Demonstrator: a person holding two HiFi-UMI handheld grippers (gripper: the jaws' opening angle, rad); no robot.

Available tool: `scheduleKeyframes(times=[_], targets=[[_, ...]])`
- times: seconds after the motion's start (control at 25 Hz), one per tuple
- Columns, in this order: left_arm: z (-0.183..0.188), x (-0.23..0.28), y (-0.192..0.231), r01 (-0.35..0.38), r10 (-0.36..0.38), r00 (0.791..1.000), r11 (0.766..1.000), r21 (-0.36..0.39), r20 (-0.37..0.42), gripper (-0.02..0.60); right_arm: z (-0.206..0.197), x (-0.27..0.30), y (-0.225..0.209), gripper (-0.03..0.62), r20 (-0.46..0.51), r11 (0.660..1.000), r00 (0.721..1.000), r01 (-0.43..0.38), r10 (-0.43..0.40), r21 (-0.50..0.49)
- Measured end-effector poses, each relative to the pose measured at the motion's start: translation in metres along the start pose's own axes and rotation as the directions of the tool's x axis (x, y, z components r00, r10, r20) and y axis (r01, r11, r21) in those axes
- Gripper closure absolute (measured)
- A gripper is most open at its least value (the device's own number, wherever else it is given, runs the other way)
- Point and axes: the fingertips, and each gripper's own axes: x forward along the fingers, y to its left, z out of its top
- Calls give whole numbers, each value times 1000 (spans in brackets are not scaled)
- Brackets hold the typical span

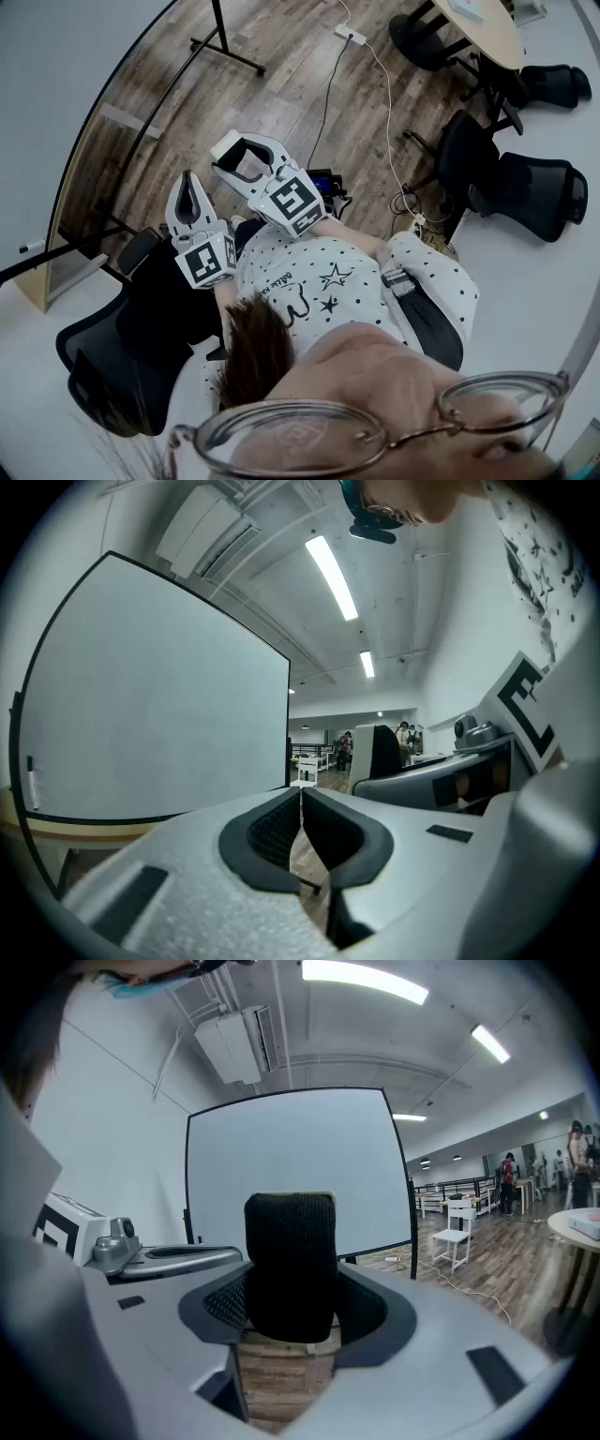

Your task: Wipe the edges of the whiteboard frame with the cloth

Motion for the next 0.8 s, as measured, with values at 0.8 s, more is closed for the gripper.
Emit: scheduleKeyframes(times=[0.8], targets=[[13, -46, 15, -47, 46, 999, 998, 31, 24, 561, 7, -6, 50, 351, 30, 994, 995, -95, 97, -50]])
